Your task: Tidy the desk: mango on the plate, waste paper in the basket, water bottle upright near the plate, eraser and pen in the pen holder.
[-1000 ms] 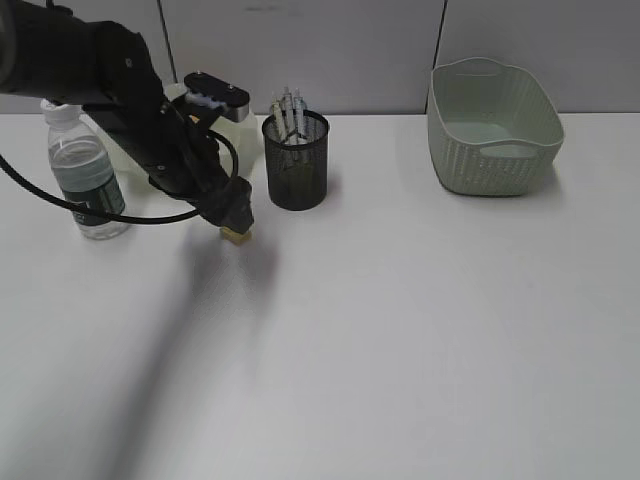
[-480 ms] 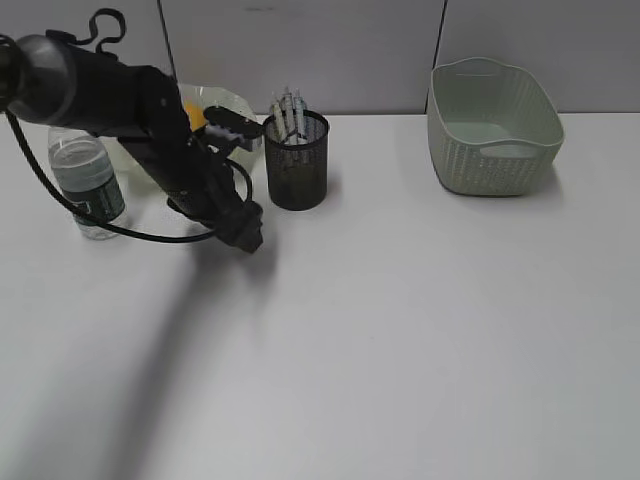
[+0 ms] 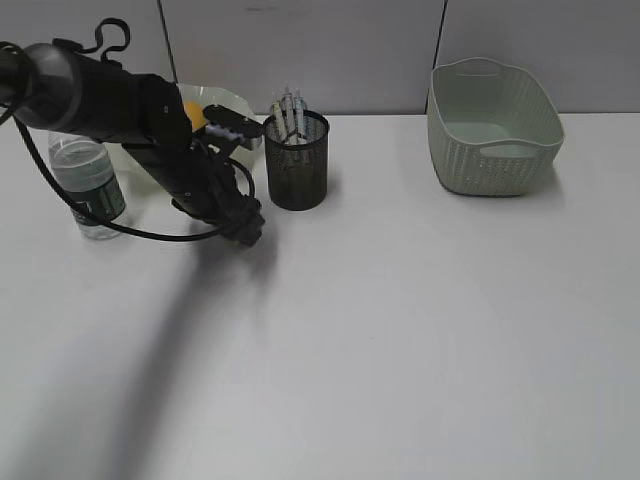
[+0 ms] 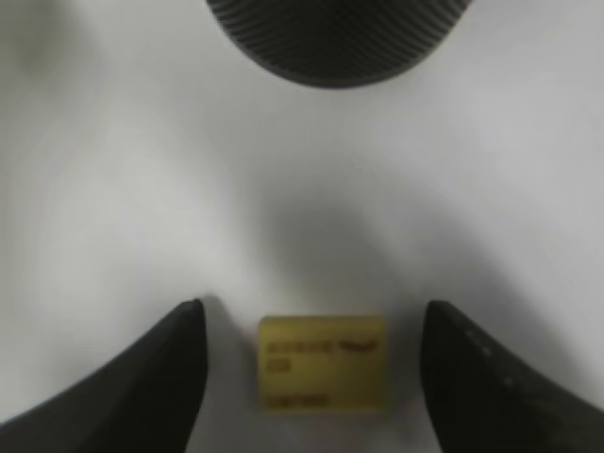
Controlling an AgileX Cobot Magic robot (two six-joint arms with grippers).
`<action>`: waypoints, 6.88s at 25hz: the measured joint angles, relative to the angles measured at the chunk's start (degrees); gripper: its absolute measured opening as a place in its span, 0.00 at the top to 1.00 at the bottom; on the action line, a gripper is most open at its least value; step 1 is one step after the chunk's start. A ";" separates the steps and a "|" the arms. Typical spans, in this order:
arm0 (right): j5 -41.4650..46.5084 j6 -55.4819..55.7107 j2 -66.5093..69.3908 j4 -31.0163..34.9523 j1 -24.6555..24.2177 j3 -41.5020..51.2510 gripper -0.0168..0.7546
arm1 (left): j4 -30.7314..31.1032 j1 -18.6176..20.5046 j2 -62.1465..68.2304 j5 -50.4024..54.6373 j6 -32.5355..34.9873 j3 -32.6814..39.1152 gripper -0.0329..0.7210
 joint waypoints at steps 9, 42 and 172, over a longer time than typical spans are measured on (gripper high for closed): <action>0.00 0.02 0.00 -0.06 0.00 0.00 0.39 | 1.05 0.23 0.28 0.70 -1.69 -0.44 0.54; 0.02 0.08 0.00 -0.12 0.00 0.00 0.39 | -8.34 -1.83 -16.65 -12.37 -3.24 -2.99 0.56; 0.02 -2.24 -3.15 1.52 -7.50 0.06 0.41 | 10.07 6.62 -120.82 32.04 -23.82 54.67 0.29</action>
